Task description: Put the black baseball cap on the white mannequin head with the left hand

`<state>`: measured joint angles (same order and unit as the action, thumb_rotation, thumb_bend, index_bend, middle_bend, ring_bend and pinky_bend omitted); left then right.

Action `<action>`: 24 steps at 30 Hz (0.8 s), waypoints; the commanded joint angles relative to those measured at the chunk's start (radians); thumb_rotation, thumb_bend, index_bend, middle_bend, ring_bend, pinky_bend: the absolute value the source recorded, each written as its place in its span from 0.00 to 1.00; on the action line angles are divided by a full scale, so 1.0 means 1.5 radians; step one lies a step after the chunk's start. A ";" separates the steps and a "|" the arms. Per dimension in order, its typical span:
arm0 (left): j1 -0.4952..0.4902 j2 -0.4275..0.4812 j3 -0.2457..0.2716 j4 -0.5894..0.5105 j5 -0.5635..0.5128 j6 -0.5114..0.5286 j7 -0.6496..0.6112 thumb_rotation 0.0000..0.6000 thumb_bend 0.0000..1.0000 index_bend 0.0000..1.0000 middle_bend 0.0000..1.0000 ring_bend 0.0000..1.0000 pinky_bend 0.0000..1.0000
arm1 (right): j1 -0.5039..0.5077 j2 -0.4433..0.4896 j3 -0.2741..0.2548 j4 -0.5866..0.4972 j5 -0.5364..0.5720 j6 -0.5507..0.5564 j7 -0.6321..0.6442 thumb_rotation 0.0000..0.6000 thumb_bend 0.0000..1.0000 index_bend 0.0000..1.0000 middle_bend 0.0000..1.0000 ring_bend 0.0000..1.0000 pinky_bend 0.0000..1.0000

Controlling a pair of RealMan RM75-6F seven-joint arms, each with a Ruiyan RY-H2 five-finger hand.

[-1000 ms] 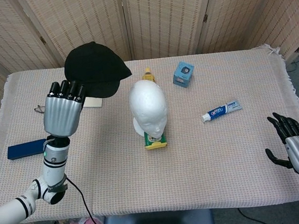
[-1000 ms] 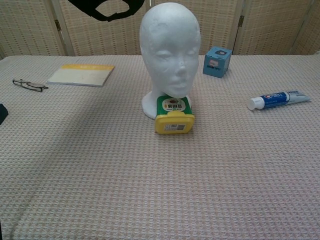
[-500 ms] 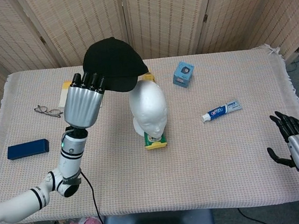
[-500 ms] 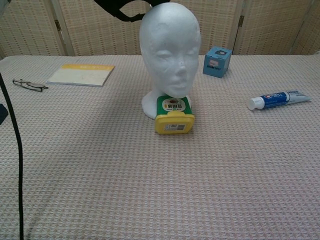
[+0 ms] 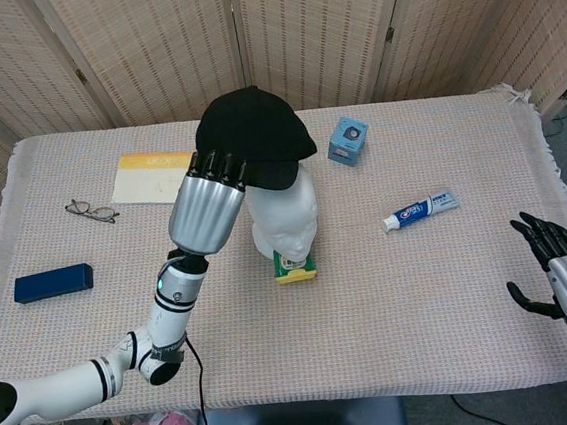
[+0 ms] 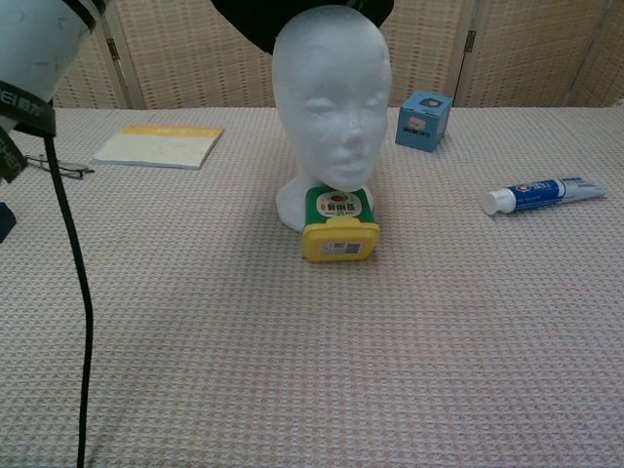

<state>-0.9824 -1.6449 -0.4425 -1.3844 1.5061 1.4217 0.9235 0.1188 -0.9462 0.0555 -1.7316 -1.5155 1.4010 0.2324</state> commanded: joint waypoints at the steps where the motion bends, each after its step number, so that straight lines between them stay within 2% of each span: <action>1: -0.009 -0.010 0.004 -0.002 -0.002 -0.004 0.013 1.00 0.49 0.67 0.69 0.57 0.65 | -0.001 0.005 -0.002 0.002 -0.005 0.003 0.010 1.00 0.30 0.00 0.00 0.00 0.00; 10: -0.005 -0.024 0.019 -0.038 -0.009 0.009 0.059 1.00 0.49 0.67 0.70 0.57 0.65 | -0.001 0.009 -0.009 0.002 -0.022 0.005 0.021 1.00 0.30 0.00 0.00 0.00 0.00; 24: 0.021 -0.067 0.093 -0.096 0.053 0.036 0.111 1.00 0.49 0.68 0.70 0.57 0.65 | -0.011 0.016 -0.017 -0.001 -0.049 0.032 0.032 1.00 0.30 0.00 0.00 0.00 0.00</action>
<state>-0.9526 -1.7407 -0.3066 -1.5249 1.5818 1.4751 1.0873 0.1033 -0.9229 0.0306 -1.7336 -1.5882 1.4486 0.2789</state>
